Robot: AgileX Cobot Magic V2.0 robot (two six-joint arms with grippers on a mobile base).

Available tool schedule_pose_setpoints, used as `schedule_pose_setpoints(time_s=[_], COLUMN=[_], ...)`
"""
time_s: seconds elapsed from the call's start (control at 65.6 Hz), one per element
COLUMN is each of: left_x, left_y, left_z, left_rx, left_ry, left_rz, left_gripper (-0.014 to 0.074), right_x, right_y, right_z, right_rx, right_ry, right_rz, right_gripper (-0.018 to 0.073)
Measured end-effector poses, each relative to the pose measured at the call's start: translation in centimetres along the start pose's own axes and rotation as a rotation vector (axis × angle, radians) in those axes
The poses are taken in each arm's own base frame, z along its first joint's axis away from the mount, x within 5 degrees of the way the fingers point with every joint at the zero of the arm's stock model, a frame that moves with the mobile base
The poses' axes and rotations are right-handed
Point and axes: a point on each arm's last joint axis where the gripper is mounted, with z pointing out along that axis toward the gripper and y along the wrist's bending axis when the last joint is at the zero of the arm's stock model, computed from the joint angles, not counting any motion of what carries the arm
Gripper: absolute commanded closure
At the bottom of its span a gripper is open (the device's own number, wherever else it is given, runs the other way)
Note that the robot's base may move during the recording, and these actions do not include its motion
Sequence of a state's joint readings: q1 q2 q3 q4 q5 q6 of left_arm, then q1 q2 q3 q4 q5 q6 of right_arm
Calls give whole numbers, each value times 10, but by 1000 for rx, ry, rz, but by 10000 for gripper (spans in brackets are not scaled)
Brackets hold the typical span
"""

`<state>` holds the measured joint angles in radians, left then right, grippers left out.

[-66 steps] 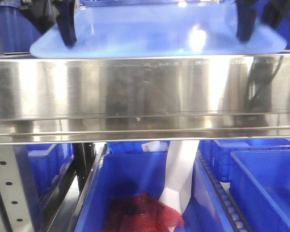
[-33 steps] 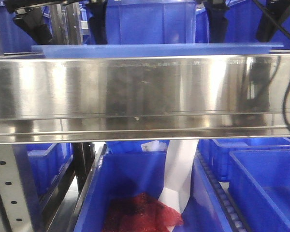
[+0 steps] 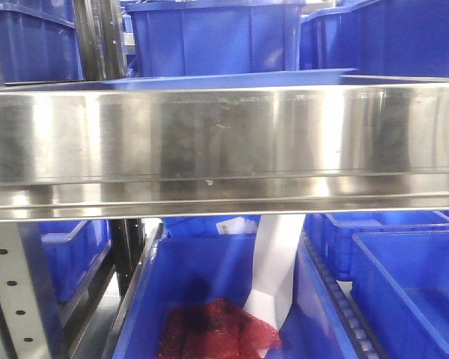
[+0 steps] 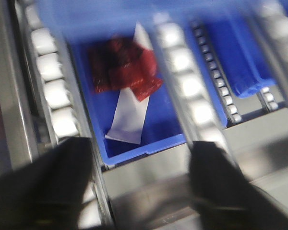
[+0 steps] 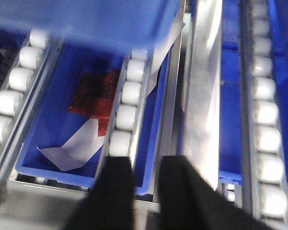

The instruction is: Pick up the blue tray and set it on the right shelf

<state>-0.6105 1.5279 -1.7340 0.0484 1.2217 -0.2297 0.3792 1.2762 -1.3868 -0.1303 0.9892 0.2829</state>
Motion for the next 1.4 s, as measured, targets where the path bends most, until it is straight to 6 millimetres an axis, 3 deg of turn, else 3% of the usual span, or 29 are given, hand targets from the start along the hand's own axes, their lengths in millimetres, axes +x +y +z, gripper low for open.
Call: schedule_pose_setpoints(time_s=[0.091,0.351,0.427,0.595,0.793,0.976,1.403], left_x=[22,98,124,182,237,254,255], left_y=[-3,19,26,40,53,57,57], left_z=[-20,-62,-72,-76,-61,-54,-54], left_rx=[-4,31,54,95,105,107,108], left_ry=[-56,-262,-357,-516,-615,-635,-640], left_rz=[46,54,58,65,88,91,93], left_gripper=[651,645,645,645,645,645,645], right_x=[26,100,125,168,206,212,212], right_y=[-7,-26,-31,-39,-45,-45,-45], right_z=[-19,-54,-55,-57,-52,-48,-48], right_rx=[-15,-67,-80,-105,-132,-146,-148], right_ry=[-50,-232,-276,-412,-597,-668,-678], right_rz=[-1,0,-7,-40,-83,-97,-101], right_gripper=[503,503,503,503,503,503,503])
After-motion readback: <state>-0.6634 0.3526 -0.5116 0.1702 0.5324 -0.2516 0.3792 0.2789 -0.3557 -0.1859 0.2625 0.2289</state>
